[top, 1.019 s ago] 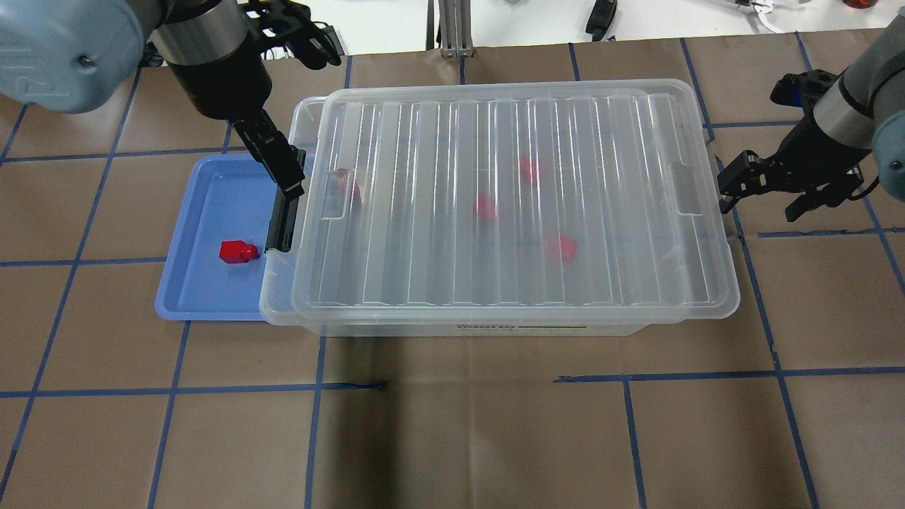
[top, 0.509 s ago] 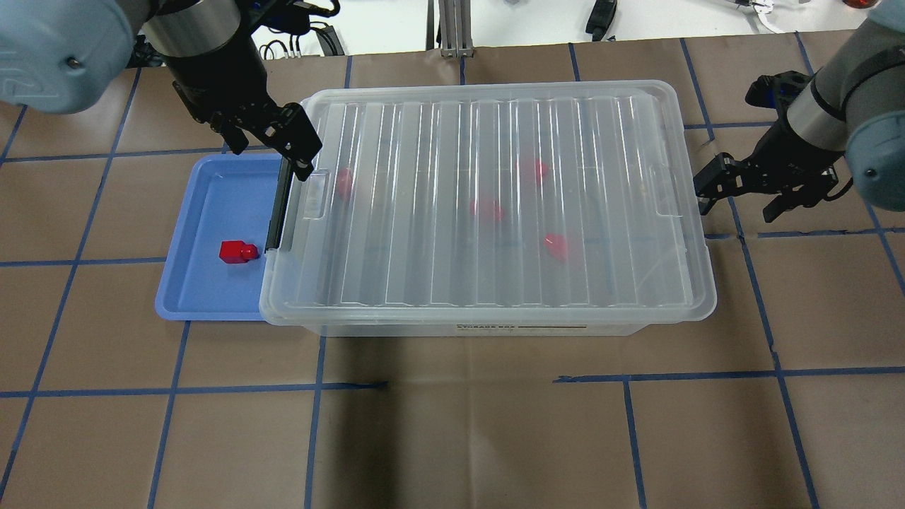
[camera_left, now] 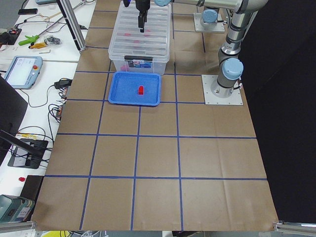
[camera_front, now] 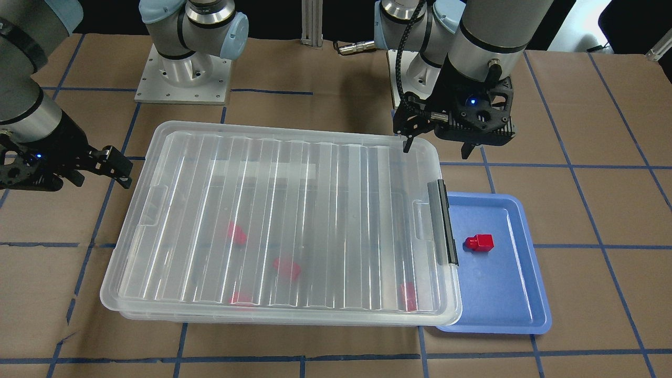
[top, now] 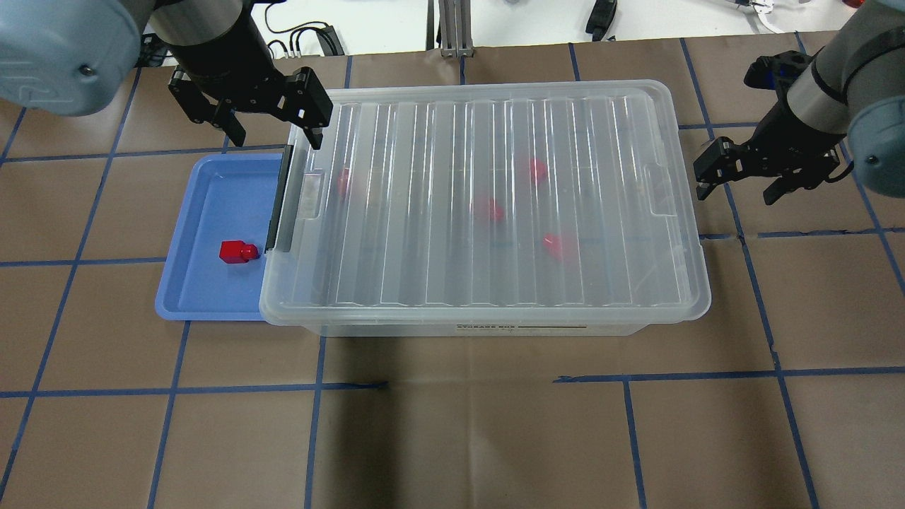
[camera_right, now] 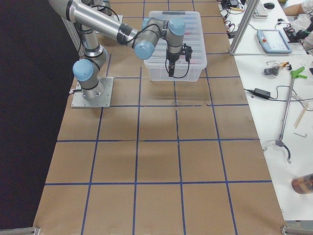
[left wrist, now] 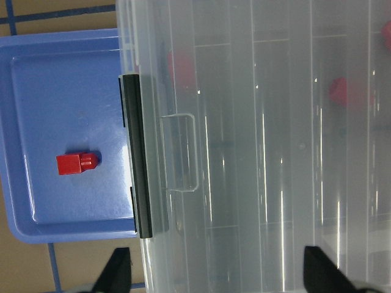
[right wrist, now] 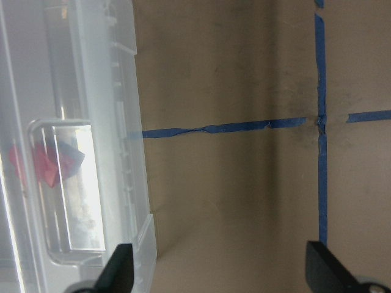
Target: Place red block in blue tray from box
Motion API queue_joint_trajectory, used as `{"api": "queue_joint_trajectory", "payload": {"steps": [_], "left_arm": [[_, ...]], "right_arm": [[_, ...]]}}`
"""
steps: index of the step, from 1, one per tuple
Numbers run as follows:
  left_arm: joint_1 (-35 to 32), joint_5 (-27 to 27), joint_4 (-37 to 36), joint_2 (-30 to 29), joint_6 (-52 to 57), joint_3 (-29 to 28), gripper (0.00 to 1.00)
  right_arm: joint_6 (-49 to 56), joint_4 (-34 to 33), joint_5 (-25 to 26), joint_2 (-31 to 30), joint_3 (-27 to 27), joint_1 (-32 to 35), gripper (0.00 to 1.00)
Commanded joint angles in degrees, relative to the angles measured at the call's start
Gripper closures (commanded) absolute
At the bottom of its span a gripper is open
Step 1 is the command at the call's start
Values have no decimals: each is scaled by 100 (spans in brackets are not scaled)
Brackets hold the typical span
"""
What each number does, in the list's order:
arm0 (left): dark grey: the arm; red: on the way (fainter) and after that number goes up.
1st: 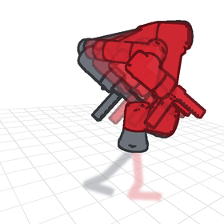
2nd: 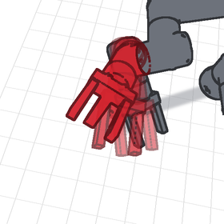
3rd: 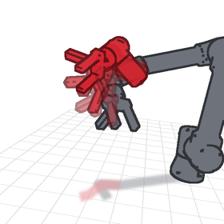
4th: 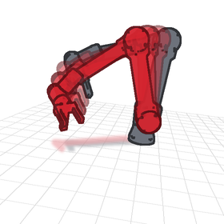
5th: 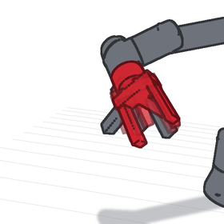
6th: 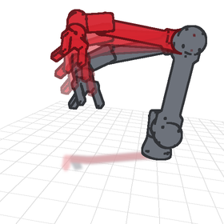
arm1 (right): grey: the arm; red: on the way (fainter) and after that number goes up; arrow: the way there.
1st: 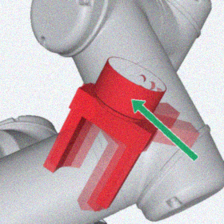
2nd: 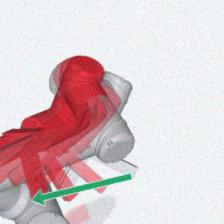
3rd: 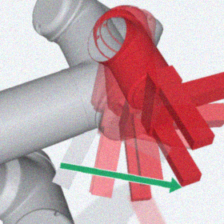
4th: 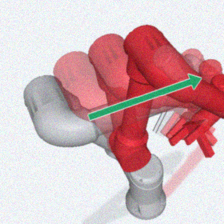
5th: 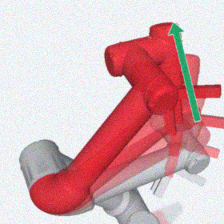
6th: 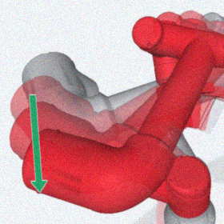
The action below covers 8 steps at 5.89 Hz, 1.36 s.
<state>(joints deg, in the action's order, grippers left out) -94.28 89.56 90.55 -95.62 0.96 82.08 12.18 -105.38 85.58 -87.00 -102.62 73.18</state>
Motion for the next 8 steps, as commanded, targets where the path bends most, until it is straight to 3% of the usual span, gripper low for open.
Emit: {"api": "queue_joint_trajectory", "payload": {"steps": [1,3,4,6,8], "left_arm": [[24,-35,-20,8,26,18,2],[42,-35,-20,-1,10,88,1],[59,-18,-12,-53,-69,71,1],[68,18,-20,-27,-105,62,1],[86,26,-20,-71,-193,-69,1]], "right_arm": [[-40,671,2,-271,564,220,0],[-895,1927,20,-248,1652,957,0],[-1397,2212,20,-151,1979,1344,0],[-1928,2206,90,-89,2018,1882,0],[-1903,2215,406,8,2044,1866,0]]}}
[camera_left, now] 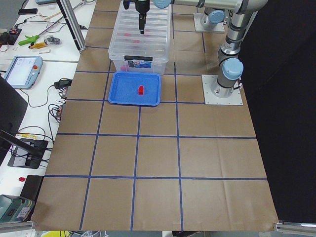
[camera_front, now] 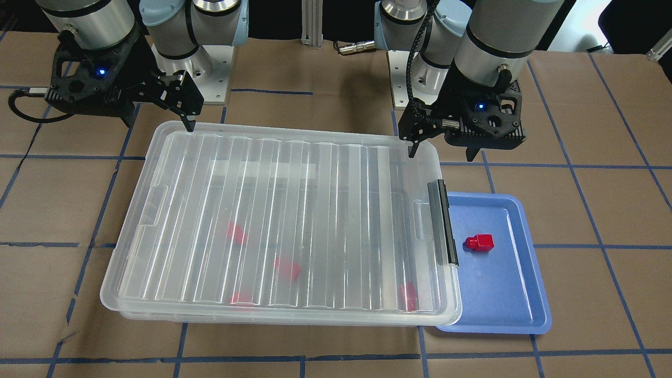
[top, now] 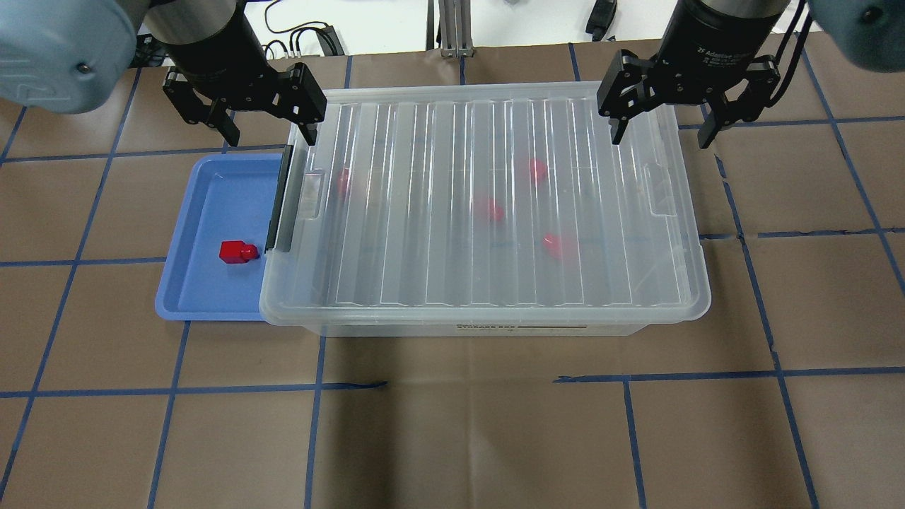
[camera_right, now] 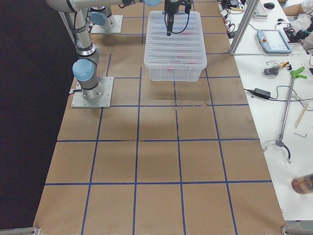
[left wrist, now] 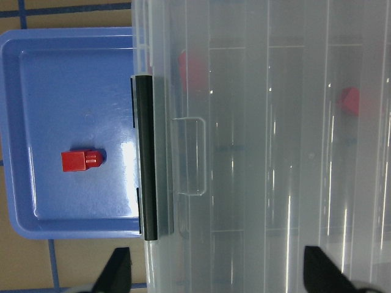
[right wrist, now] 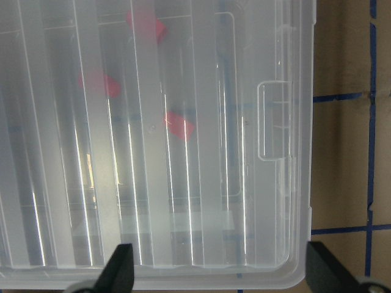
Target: Place red block in blue tray from box
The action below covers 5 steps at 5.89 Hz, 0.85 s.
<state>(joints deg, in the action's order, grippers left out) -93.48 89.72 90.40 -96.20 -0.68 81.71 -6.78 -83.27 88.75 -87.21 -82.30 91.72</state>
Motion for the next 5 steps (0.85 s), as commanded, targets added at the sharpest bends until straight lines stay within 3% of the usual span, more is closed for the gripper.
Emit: {"api": "queue_joint_trajectory", "payload": {"steps": [1,5], "left_arm": [[5,19,13,13,-46,-14,1],[31,19,66,-13,-55,-49,1]], "right_arm": [[1,-14,64,29,12,4,0],[1,-14,29,29,-5,4,0]]}}
